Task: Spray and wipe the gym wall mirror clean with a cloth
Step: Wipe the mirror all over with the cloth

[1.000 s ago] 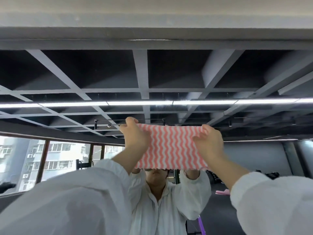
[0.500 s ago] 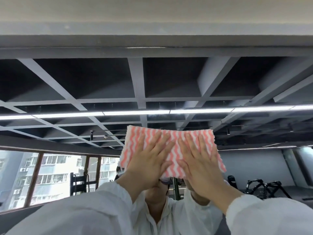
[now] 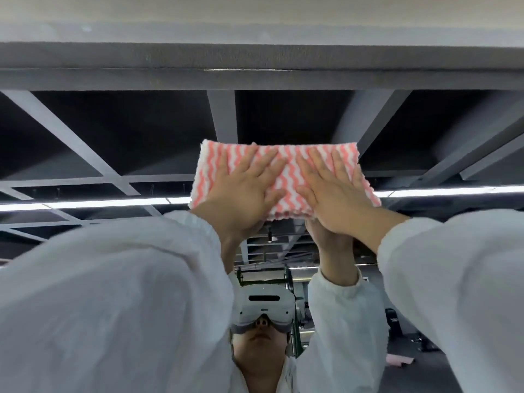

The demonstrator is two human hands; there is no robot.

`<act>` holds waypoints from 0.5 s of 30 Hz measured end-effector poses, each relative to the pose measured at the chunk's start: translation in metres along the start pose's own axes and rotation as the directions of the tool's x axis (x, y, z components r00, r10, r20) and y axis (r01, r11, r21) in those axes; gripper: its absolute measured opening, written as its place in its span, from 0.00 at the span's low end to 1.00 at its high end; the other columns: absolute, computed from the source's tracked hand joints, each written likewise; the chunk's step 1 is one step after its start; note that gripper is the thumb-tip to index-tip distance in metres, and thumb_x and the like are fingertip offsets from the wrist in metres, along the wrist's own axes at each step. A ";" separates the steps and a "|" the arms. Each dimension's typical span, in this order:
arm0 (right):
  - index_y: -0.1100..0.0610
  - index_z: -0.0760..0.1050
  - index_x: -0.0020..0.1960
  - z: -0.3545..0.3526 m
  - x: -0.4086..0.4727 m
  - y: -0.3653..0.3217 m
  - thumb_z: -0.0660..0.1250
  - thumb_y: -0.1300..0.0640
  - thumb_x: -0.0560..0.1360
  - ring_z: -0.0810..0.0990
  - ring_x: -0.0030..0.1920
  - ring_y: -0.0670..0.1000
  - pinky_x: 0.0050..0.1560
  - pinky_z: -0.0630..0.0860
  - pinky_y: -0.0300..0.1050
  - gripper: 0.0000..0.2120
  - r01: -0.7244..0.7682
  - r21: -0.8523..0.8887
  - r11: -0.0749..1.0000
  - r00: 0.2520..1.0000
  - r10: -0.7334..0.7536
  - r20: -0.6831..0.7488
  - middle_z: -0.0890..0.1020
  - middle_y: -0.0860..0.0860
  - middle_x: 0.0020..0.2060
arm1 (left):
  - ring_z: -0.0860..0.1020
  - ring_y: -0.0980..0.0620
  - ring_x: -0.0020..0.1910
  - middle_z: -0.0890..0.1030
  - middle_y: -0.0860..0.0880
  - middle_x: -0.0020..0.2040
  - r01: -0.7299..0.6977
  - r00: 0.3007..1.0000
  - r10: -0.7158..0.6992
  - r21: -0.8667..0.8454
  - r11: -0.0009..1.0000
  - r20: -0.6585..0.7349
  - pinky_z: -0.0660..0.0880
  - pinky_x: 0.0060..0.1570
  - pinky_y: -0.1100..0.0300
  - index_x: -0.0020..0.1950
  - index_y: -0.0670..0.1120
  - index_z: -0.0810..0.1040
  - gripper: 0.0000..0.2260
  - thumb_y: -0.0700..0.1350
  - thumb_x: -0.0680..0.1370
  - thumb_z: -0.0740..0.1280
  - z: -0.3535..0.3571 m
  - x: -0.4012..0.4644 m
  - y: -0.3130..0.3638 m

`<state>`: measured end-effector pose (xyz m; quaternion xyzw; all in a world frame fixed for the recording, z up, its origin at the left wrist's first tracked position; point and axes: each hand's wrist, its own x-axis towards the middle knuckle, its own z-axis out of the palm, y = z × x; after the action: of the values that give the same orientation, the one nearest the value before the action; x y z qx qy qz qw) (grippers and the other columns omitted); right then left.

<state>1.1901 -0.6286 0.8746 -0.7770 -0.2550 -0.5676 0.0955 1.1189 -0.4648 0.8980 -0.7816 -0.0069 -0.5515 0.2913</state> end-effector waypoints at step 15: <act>0.42 0.35 0.76 -0.016 0.060 0.006 0.43 0.35 0.78 0.33 0.75 0.57 0.71 0.34 0.59 0.31 -0.014 0.013 1.000 0.999 0.015 -0.045 0.36 0.47 0.76 | 0.38 0.48 0.76 0.41 0.55 0.78 0.115 0.992 -0.119 -0.072 0.991 -0.049 0.39 0.70 0.37 0.77 0.58 0.41 0.31 0.67 0.77 0.47 -0.007 0.038 -0.026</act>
<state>1.1929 -0.6232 0.9365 -0.7651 -0.2507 -0.5827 0.1106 1.1188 -0.4584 0.9443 -0.7746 -0.0259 -0.5881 0.2312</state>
